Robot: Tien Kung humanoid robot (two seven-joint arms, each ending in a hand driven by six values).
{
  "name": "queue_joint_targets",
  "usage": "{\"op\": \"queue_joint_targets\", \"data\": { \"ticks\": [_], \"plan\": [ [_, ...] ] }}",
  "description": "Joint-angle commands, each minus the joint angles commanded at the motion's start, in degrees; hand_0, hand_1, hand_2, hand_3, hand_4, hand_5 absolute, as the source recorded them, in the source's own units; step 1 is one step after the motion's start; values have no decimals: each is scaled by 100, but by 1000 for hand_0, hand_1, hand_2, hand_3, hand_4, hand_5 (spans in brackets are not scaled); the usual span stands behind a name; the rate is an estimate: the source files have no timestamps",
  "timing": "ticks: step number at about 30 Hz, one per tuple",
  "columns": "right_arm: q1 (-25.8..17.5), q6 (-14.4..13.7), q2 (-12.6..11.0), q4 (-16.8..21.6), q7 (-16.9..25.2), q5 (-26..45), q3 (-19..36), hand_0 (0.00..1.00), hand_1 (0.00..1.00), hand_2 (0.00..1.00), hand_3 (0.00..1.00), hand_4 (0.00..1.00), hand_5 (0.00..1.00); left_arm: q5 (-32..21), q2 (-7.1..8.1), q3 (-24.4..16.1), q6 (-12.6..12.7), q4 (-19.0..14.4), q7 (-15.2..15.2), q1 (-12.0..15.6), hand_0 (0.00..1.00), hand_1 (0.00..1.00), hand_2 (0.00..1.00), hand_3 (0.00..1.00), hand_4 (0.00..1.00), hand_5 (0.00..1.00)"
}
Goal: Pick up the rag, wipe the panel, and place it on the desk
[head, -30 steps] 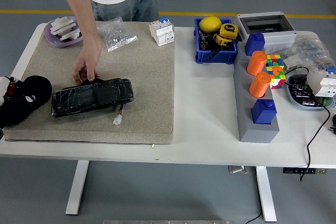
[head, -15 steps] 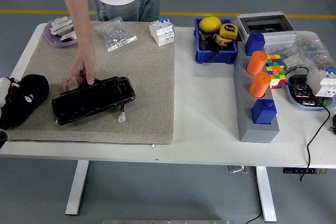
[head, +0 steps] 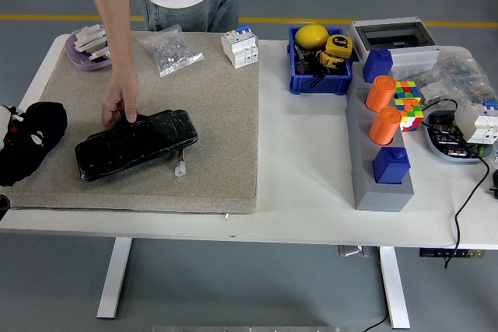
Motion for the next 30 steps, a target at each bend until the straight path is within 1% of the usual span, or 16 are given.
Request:
{"op": "queue_joint_targets", "data": {
  "ticks": [1,4,5,8,10,14,19,24,30],
  "plan": [
    [-2,1,-2,-2,-1,1,0,756,615,641,617,998,624,39,16,-26,-25,-102,41,31,204,188,535,524,206,2],
    [-3,5,-13,-8,-2,14,-6,756,615,641,617,998,624,279,91,-163,-165,-615,316,220,204,188,535,524,206,2],
    [-2,6,-15,-10,-2,18,-9,756,615,641,617,998,624,316,103,-182,-188,-727,367,255,204,188,535,524,206,2],
    [8,10,-35,-14,-3,16,-10,756,615,641,617,998,624,461,154,-275,-325,-1241,673,491,202,183,537,528,199,2],
    [9,13,-48,-19,-3,19,-20,756,615,641,617,998,624,511,146,-327,-380,-1567,835,662,202,183,537,528,199,2],
    [5,20,-55,-29,1,33,-35,756,615,641,618,998,624,615,72,-348,-371,-2024,1010,884,201,180,540,530,197,2],
    [17,13,-60,-30,7,21,-19,756,615,641,617,998,624,574,3,-249,-333,-2207,1042,961,200,173,539,530,192,2],
    [33,3,-68,-30,9,10,4,756,615,641,617,998,624,484,-65,-108,-304,-2215,1035,984,200,173,539,530,192,2],
    [23,7,-80,-38,6,20,13,756,615,641,617,998,623,458,-106,69,-269,-2307,1063,994,200,169,537,527,182,2]
  ]
}}
